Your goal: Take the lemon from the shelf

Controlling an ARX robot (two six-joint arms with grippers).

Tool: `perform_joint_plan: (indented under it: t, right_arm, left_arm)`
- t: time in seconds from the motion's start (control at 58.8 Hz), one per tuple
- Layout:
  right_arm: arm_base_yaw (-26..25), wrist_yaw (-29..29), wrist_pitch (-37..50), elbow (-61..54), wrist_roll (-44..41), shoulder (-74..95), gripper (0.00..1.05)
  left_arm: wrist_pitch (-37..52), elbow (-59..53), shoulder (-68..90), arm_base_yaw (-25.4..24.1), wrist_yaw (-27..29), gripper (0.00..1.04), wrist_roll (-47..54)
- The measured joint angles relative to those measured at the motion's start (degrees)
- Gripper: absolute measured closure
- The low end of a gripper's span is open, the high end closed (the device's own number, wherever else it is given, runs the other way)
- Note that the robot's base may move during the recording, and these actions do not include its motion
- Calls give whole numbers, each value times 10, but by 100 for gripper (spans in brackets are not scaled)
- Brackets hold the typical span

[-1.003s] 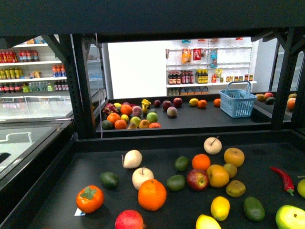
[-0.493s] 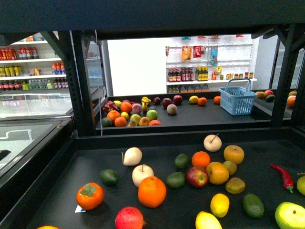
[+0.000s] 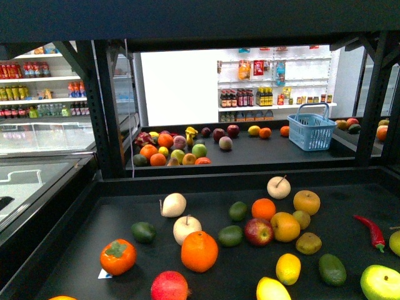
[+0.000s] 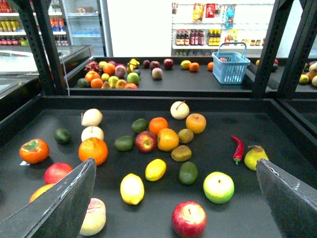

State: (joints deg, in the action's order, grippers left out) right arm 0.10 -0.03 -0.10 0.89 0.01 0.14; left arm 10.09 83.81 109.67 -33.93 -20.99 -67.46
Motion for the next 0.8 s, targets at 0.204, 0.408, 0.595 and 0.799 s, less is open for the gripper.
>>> perform_joint_plan:
  t: [0.204, 0.408, 0.595, 0.799]
  right_arm:
    - [0, 0, 0, 0, 0, 0, 7]
    - [0, 0, 0, 0, 0, 0, 7]
    - [0, 0, 0, 0, 0, 0, 7]
    - [0, 0, 0, 0, 0, 0, 7]
  left_arm:
    - [-1, 10, 22, 7, 5, 71, 0]
    - [36, -2, 15, 21, -3, 91, 3]
    - [54, -56, -37, 41, -28, 92, 31]
    - [32, -81, -113, 92, -88, 95, 68]
